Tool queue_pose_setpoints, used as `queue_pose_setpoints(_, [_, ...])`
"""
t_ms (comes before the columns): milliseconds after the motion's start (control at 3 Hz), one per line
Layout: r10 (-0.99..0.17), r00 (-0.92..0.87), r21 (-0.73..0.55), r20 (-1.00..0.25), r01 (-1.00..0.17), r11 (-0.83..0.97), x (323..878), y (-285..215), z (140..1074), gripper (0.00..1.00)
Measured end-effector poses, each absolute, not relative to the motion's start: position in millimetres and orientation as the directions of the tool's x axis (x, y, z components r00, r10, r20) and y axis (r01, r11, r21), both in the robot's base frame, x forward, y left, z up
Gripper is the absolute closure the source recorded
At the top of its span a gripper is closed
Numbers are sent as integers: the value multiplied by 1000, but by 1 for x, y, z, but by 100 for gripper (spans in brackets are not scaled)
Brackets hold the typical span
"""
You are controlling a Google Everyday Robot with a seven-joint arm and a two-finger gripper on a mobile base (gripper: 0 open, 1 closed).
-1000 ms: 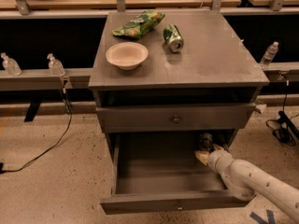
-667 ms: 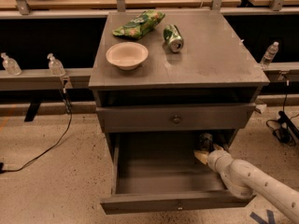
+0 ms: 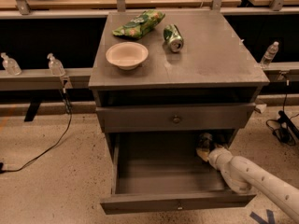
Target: Pick 7up can from middle drawer and place on counter
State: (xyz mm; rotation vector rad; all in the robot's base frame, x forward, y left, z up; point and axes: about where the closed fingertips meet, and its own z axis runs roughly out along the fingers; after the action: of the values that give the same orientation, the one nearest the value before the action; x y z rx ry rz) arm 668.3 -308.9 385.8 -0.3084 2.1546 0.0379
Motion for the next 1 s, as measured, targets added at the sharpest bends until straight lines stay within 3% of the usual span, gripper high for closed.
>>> queue_pose_setpoints(1000, [-186,-489,-25,-852,-317,948,676,-292,400,100])
